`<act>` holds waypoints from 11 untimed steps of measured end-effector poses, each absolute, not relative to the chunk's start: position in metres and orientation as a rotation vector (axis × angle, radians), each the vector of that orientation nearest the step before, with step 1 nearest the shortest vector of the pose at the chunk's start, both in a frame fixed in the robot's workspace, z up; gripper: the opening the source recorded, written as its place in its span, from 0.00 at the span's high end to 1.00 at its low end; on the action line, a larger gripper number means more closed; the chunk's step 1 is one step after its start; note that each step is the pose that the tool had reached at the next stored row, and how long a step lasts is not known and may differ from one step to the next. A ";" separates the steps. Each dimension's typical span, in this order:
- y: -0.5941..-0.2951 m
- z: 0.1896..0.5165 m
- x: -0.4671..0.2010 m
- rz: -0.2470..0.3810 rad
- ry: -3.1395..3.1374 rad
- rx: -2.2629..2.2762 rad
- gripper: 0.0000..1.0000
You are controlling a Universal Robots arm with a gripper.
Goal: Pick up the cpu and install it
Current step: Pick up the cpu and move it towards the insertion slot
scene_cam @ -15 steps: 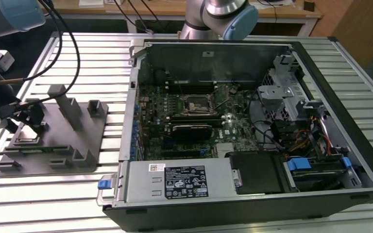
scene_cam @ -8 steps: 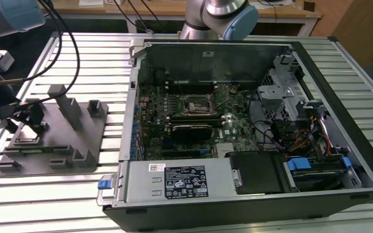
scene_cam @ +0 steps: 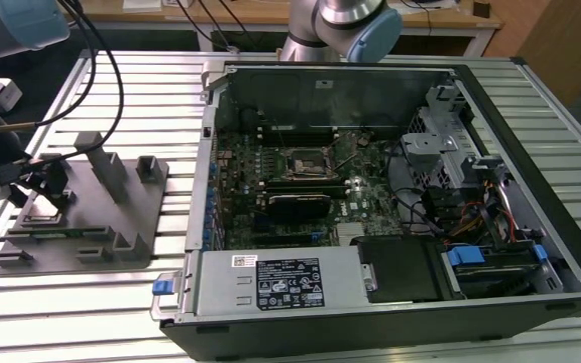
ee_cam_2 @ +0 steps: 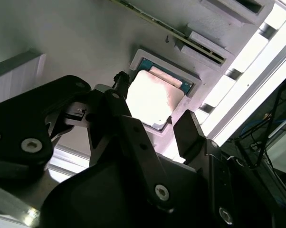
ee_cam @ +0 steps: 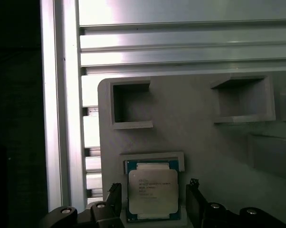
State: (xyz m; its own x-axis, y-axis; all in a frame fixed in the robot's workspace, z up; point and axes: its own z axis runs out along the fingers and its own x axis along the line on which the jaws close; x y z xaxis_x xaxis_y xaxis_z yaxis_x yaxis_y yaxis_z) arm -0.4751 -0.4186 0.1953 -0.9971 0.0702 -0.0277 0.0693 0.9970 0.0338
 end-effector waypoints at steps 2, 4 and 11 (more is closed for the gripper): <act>-0.419 0.195 -0.475 0.051 3.111 0.110 0.35; -0.418 0.195 -0.475 0.051 3.110 0.112 0.35; -0.418 0.192 -0.475 0.051 3.110 0.115 0.35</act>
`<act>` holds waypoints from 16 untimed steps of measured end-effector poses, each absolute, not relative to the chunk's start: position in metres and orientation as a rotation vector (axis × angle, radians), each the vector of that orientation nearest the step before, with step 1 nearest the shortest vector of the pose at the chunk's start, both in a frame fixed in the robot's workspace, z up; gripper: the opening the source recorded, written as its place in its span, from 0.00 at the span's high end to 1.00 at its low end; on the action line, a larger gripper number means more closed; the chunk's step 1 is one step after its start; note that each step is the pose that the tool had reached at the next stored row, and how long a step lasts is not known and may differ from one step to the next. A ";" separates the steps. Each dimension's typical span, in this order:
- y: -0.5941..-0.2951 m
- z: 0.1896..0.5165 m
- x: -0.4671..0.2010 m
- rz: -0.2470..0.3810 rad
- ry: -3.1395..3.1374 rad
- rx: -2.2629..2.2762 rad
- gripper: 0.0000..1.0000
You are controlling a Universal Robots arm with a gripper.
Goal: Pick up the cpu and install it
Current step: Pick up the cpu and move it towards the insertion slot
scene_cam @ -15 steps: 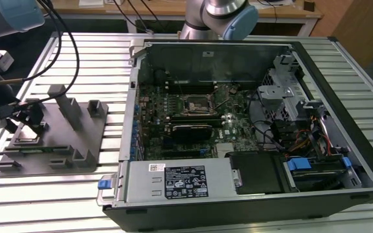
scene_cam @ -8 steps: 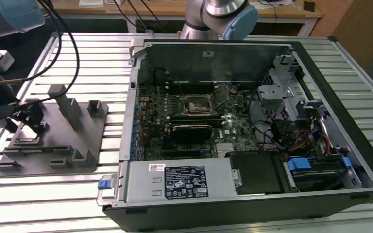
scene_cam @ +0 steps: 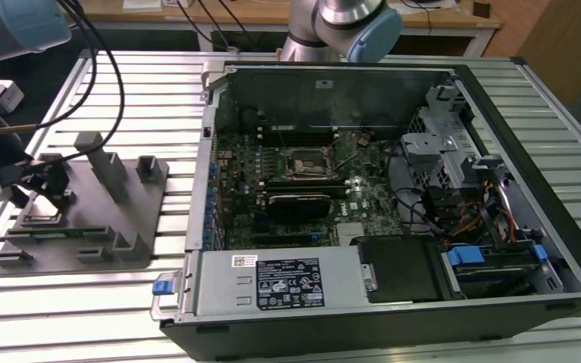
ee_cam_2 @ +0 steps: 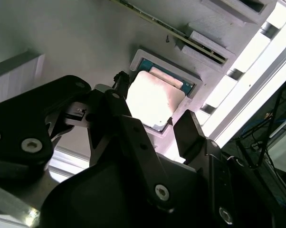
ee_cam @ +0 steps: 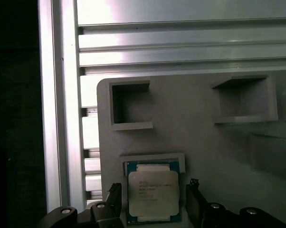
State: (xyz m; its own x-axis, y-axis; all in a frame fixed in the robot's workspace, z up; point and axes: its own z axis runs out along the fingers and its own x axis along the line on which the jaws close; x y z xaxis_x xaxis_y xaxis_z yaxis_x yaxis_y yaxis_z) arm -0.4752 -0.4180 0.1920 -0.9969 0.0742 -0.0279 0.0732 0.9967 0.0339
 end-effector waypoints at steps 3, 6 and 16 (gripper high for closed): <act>-0.418 0.190 -0.475 0.051 3.110 0.115 0.35; -0.417 0.188 -0.475 0.051 3.110 0.115 0.35; -0.416 0.184 -0.475 0.051 3.111 0.106 0.35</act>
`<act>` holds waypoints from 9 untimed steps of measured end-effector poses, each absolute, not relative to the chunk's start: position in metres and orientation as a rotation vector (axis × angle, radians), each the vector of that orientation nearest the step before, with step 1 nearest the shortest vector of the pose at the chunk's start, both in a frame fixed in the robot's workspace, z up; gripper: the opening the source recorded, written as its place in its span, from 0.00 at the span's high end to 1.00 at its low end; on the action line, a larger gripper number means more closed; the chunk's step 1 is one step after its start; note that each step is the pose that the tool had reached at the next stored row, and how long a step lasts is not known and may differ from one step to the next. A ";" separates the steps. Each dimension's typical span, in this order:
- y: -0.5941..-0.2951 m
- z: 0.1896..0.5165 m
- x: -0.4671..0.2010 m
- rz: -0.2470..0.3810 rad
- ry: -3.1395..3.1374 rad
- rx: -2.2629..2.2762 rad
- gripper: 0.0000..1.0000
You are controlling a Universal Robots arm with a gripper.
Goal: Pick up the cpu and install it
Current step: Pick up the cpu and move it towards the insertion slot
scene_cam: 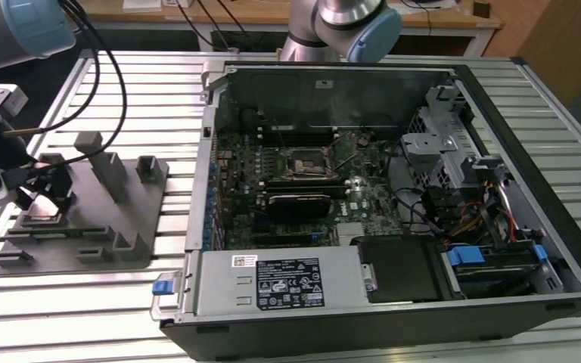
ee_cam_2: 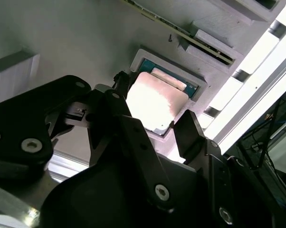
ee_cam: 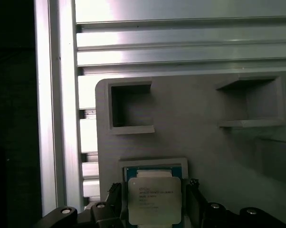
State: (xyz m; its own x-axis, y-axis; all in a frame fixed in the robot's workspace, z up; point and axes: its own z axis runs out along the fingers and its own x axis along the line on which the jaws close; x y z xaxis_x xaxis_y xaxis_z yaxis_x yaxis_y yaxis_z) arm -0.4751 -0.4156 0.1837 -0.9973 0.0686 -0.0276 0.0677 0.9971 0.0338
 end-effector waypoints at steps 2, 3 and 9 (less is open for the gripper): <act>-0.416 0.183 -0.475 0.051 3.111 0.103 0.35; -0.415 0.183 -0.475 0.051 3.111 0.102 0.35; -0.415 0.183 -0.475 0.052 3.111 0.092 0.35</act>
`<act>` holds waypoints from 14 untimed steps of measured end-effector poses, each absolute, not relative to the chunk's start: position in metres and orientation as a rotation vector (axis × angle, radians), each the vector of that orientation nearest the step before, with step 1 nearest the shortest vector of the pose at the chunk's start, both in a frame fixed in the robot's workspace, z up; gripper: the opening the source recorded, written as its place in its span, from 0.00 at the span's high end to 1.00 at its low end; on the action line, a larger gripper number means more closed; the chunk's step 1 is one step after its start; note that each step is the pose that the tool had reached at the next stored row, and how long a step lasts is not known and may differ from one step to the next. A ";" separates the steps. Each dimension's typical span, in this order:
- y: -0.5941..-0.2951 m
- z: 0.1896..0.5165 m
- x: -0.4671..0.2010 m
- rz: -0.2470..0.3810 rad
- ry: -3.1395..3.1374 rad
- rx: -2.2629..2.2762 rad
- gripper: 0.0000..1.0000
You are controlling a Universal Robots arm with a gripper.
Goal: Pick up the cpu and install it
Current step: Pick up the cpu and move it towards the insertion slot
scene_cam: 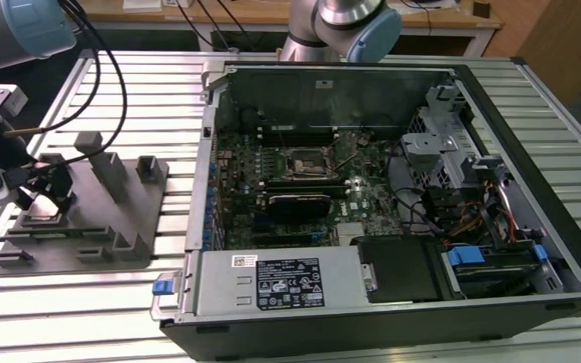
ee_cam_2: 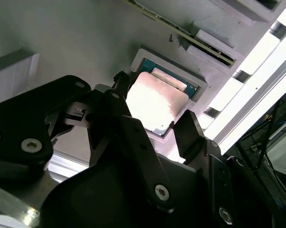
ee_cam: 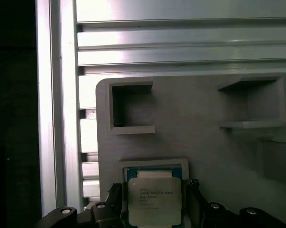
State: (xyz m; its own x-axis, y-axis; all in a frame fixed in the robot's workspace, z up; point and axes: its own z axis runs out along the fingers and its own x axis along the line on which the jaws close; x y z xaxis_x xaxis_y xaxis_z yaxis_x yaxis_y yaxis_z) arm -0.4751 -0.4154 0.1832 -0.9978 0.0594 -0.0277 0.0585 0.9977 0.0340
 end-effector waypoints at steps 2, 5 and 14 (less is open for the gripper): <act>-0.415 0.183 -0.475 0.052 3.112 0.073 0.35; -0.415 0.183 -0.475 0.052 3.113 0.036 0.35; -0.415 0.183 -0.475 0.052 3.113 -0.010 0.35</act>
State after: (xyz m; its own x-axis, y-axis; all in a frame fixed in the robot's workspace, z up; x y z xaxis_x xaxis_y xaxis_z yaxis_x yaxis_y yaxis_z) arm -0.4752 -0.4155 0.1830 -0.9996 -0.0059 -0.0278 -0.0068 0.9994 0.0336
